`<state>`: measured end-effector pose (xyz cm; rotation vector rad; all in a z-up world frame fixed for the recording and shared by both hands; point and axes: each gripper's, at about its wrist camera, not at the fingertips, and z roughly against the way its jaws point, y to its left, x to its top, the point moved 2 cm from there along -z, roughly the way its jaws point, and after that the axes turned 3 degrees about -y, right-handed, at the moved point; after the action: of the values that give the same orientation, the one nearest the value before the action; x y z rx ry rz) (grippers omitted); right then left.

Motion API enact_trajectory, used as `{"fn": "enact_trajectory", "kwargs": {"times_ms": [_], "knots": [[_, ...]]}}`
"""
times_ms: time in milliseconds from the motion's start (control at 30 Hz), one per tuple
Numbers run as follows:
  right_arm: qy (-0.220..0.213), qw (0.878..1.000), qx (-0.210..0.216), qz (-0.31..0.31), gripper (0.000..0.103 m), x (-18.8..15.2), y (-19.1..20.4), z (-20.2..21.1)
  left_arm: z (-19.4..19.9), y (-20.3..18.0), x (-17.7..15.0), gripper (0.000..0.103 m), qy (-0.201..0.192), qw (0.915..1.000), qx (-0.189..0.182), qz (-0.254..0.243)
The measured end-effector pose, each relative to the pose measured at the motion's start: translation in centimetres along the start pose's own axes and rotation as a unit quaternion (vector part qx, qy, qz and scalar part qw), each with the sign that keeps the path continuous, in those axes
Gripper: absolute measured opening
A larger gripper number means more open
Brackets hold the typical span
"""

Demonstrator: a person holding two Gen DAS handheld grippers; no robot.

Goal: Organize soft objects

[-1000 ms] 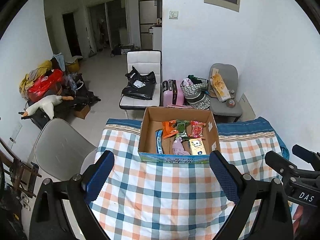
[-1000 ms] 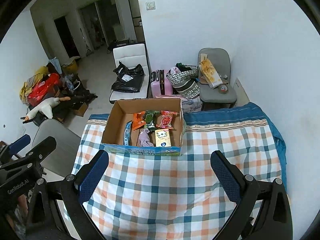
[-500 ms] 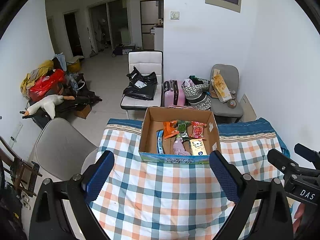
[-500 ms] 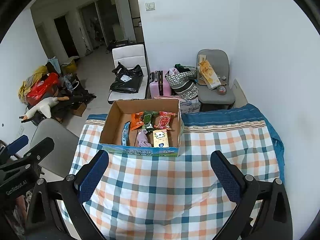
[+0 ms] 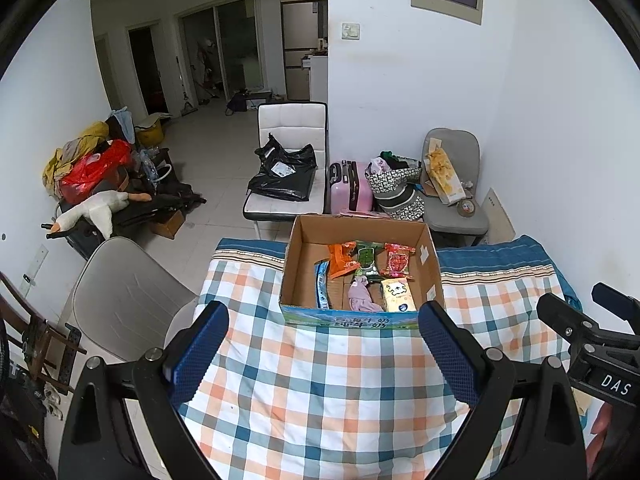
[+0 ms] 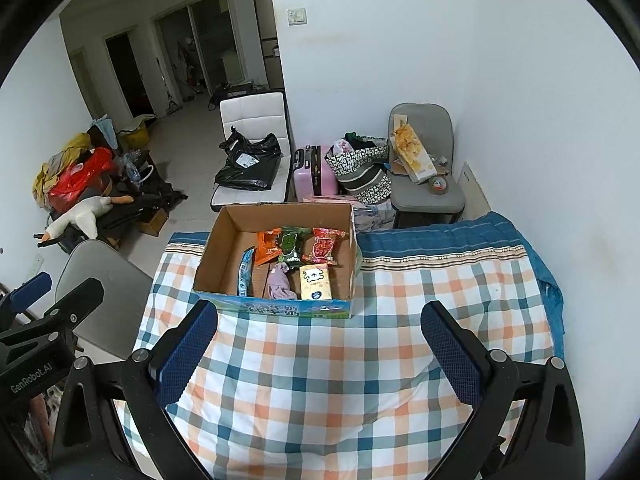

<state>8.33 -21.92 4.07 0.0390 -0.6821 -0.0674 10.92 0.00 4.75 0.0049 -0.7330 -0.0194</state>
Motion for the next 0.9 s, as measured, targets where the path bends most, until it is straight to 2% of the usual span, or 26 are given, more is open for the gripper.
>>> {"fn": "enact_trajectory", "kwargs": {"times_ms": [467,900], "knots": [[-0.019,0.999,-0.022,0.013,0.103,0.9,-0.2,-0.3,0.1,0.4,0.6,0.097,-0.004,0.9999,0.011,-0.003],[-0.018,1.000,-0.019,0.015,0.103,0.7,-0.2,-0.5,0.0,0.6,0.4,0.097,-0.005,0.9999,0.015,-0.005]]}}
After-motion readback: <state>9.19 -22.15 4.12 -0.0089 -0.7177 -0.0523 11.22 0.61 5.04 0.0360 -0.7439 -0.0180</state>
